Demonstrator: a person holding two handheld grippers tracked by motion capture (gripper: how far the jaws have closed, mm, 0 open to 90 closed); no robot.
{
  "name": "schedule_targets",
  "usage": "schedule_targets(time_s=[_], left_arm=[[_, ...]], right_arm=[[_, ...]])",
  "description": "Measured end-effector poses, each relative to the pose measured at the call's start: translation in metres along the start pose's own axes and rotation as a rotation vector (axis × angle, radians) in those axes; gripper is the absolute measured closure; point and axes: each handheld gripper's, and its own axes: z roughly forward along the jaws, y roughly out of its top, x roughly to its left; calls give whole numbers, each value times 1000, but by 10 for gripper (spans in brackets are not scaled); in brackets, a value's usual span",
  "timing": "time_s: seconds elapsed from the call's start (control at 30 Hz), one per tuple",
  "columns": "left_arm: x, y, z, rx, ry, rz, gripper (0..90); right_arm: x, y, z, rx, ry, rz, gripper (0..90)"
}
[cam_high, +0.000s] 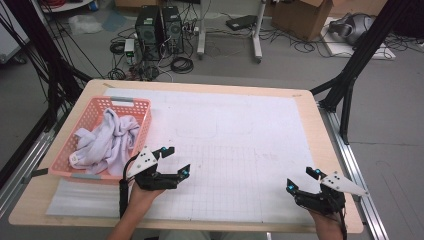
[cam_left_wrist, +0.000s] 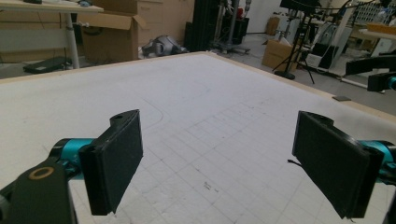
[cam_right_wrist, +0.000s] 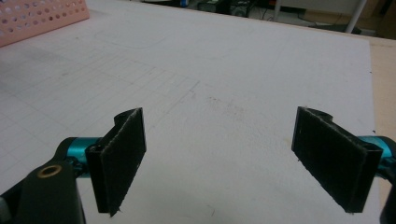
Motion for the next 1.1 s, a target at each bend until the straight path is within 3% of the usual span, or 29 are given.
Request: schedule_targets(time_s=[0.17,0.9,1.1], left_arm=[[1,0,-2,-5,6,-9,165],[0,1,-1,6,0,-21,172],[-3,12,-1,-1,-39,-39,167]], right_arm=[[1,0,2,4,7,-14,164],[0,-2,7,25,36,6,164],[3,-2,7,27,44,-3,164]])
